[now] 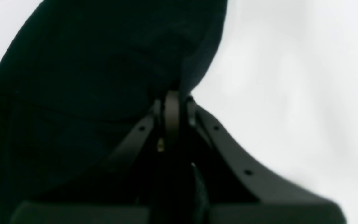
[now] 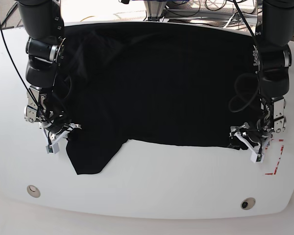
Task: Layout the t-shirt on the table in an organized manner, then fold the t-shirt properly
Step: 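Grasp the hem corners of the black shirt with both grippers, then lift the hem and fold it toward the collar with both grippers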
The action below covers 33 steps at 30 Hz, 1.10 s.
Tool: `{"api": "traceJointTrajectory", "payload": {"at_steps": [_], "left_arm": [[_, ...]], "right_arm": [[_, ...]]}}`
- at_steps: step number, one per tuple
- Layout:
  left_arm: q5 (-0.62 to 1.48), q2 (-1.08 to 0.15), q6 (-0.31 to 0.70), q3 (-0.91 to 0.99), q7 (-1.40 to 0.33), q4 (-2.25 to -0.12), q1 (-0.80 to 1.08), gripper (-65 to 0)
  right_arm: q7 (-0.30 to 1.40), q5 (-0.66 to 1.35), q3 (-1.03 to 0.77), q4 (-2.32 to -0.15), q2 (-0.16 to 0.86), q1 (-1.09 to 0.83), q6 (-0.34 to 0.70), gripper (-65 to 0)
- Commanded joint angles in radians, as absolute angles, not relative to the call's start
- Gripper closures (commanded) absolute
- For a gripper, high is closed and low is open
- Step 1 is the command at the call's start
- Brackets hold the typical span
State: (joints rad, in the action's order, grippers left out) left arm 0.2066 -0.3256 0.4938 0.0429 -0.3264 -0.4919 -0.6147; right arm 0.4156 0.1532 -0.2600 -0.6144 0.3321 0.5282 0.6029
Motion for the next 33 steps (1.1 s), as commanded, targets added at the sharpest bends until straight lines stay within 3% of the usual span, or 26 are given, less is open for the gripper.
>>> {"api": "traceJointTrajectory", "payload": {"at_steps": [1, 7, 12, 21, 33], "left_arm": [[0.213, -0.331, 0.499, 0.044, -0.337, -0.498, -0.636, -39.4], [0.211, -0.331, 0.496, 0.044, -0.334, -0.498, -0.636, -13.3], [0.209, -0.331, 0.496, 0.044, -0.334, -0.501, -0.636, -3.1], [0.214, -0.332, 0.498, 0.048, -0.337, -0.529, -0.638, -1.7], [0.214, -0.334, 0.503, 0.188, -0.487, -0.730, -0.611, -1.7]], "right_arm": [[0.429, 0.143, -0.259, -0.625, 0.346, 0.547, 0.605, 0.0], [0.429, 0.145, -0.259, -0.625, 0.346, 0.547, 0.605, 0.0], [0.429, 0.145, -0.259, -0.625, 0.346, 0.547, 0.605, 0.0], [0.447, 0.145, -0.259, -0.693, 0.346, 0.547, 0.605, 0.0], [0.682, 0.147, -0.263, -0.987, 0.344, 0.526, 0.605, 0.0]]}}
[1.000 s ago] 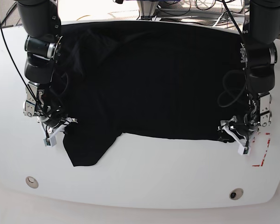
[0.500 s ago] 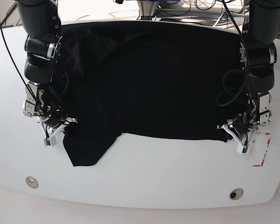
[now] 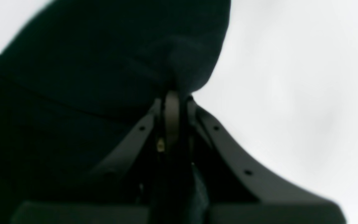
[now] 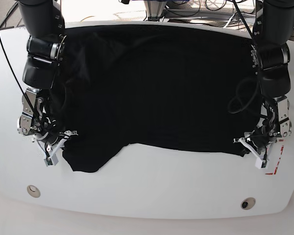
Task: Layout the t-shirt on the table in an organized manner, then fold the t-shirt properly
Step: 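Lift the hem and fold it toward the collar with both grippers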
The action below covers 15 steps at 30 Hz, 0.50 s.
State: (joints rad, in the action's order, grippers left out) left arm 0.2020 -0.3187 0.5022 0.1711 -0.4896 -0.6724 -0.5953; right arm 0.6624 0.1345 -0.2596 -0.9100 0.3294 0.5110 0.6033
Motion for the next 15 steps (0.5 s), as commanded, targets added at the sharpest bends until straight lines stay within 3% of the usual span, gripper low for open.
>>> {"api": "traceJointTrajectory", "payload": {"at_steps": [1, 15], "left_arm": [[0.214, -0.334, 0.503, 0.199, -0.496, -0.748, -0.599, -1.7], [0.213, -0.335, 0.504, 0.274, -0.659, -1.078, -0.438, -1.7]], "right_arm": [[0.696, 0.147, -0.263, -1.010, 0.344, 0.522, 0.605, 0.0], [0.897, 0.148, -0.266, -1.408, 0.346, 0.337, 0.605, 0.0]]}}
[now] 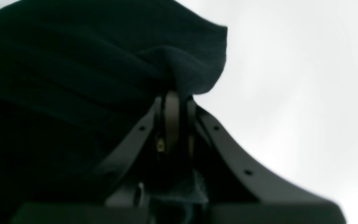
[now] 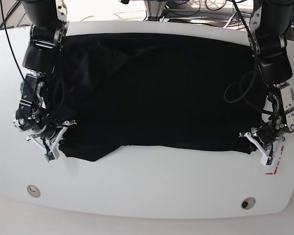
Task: Layout the t-shirt on the table in an organized manner, then fold the t-shirt properly
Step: 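Lift the hem and fold it toward the collar with both grippers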
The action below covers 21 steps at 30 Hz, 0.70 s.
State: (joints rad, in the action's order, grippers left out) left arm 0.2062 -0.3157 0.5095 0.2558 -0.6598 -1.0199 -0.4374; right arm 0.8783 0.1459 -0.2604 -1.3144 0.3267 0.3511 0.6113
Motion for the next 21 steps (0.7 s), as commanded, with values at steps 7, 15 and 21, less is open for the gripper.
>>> {"api": "traceJointTrajectory", "payload": {"at_steps": [7, 15, 21], "left_arm": [[0.213, -0.337, 0.504, 0.297, -0.719, -1.221, -0.335, -1.7], [0.213, -0.341, 0.504, 0.298, -0.774, -1.366, -0.211, -1.9], [0.213, -0.357, 0.504, 0.298, -0.839, -1.448, -0.134, -2.2]], "right_arm": [[1.001, 0.148, -0.285, -1.595, 0.341, 0.231, 0.605, 0.0], [1.113, 0.148, -0.329, -1.782, 0.328, 0.119, 0.605, 0.0], [1.171, 0.148, -0.329, -1.908, 0.325, 0.022, 0.605, -0.2]]}}
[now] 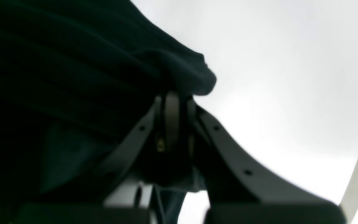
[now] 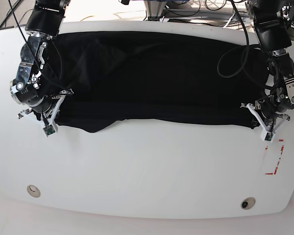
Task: Layout the t-shirt on the table in an organized manner, then fold the t-shirt properly
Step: 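Lift the hem and fold it toward the collar with both grippers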
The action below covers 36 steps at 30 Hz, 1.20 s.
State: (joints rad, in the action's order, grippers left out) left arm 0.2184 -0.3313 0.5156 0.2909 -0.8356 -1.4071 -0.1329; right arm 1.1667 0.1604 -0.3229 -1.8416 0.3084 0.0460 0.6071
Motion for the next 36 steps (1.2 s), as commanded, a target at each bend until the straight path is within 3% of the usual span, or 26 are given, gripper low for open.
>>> {"api": "traceJointTrajectory", "payload": {"at_steps": [1, 5, 8, 13, 16, 19, 25, 36], "left_arm": [[0.213, -0.357, 0.506, 0.298, -0.852, -1.458, -0.120, -2.2], [0.213, -0.364, 0.506, 0.298, -0.881, -1.483, -0.084, -2.5], [0.213, -0.384, 0.506, 0.298, -0.891, -1.488, -0.058, -6.5], [0.211, -0.392, 0.506, 0.298, -0.891, -1.488, -0.031, -28.5], [0.209, -0.392, 0.506, 0.298, -0.891, -1.488, -0.022, -46.1], [0.209, -0.394, 0.501, 0.300, -0.891, -1.488, -0.021, -57.5], [0.211, -0.432, 0.499, 0.300, -0.891, -1.488, -0.027, -57.1], [0.213, -0.466, 0.504, 0.300, -0.891, -1.550, -0.042, -56.4]], "right_arm": [[1.176, 0.148, -0.329, -1.925, 0.323, 0.004, 0.605, -0.2], [1.179, 0.148, -0.329, -1.952, 0.303, -0.044, 0.605, -0.8], [1.179, 0.143, -0.329, -1.952, 0.288, -0.074, 0.605, -5.9], [1.179, 0.145, -0.329, -1.952, 0.283, -0.120, 0.602, -21.7], [1.179, 0.145, -0.329, -1.952, 0.283, -0.137, 0.602, -31.9], [1.179, 0.145, -0.331, -1.965, 0.285, -0.143, 0.602, -39.2], [1.193, 0.145, -0.427, -2.022, 0.285, -0.137, 0.604, -46.9], [1.230, 0.160, -0.447, -1.963, 0.312, 0.053, 0.605, -49.5]]}}
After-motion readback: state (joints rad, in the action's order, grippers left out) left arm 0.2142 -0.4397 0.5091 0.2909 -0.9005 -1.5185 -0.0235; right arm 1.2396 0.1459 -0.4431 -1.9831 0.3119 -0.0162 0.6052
